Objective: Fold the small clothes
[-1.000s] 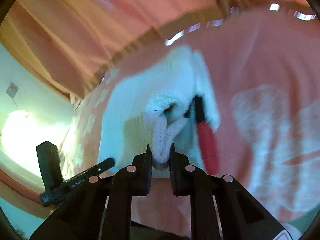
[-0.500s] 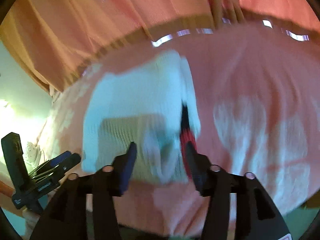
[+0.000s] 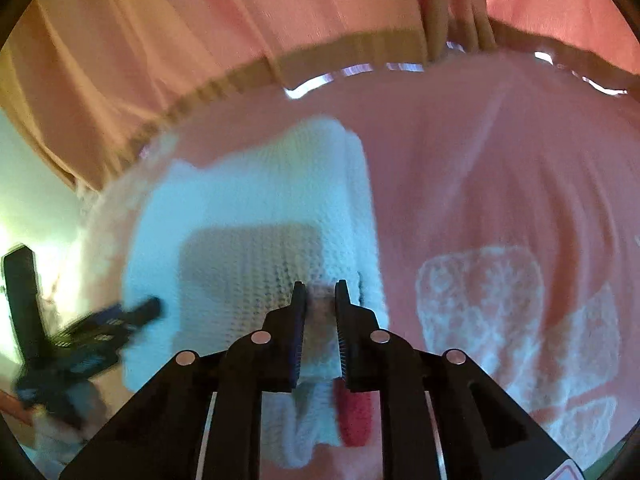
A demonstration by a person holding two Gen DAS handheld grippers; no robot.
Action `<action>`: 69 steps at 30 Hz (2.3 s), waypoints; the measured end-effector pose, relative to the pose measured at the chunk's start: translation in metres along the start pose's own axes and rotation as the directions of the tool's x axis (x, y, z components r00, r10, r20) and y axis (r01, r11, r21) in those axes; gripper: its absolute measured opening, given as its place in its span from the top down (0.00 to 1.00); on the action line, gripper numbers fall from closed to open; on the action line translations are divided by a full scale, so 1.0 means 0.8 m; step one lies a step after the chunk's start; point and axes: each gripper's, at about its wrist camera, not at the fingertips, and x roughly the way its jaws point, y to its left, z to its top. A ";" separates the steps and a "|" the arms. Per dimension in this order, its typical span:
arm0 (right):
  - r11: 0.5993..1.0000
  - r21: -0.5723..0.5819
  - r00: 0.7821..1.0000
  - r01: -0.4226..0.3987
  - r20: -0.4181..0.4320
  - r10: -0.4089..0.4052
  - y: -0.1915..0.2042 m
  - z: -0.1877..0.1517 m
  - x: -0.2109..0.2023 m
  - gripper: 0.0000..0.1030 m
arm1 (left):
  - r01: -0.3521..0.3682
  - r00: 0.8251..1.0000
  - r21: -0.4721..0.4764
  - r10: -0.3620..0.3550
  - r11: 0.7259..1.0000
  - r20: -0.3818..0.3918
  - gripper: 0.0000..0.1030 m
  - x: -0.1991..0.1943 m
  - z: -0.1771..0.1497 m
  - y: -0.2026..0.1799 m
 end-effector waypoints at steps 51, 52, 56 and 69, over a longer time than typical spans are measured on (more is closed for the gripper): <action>0.966 0.155 0.949 -0.207 -0.207 0.236 -0.038 0.045 0.116 0.19 | 0.188 0.977 -0.235 -0.205 0.954 -0.053 0.04 0.082 0.072 0.043; 0.967 0.151 0.950 -0.205 -0.205 0.233 -0.037 0.046 0.117 0.21 | 0.183 0.978 -0.234 -0.200 0.955 -0.055 0.04 0.083 0.073 0.042; 0.964 0.159 0.951 -0.213 -0.193 0.242 -0.040 0.046 0.117 0.29 | 0.168 0.981 -0.222 -0.186 0.960 -0.063 0.04 0.085 0.075 0.035; 0.956 0.167 0.948 -0.240 -0.174 0.268 -0.041 0.045 0.113 0.53 | 0.115 0.988 -0.179 -0.131 0.977 -0.077 0.07 0.087 0.078 0.010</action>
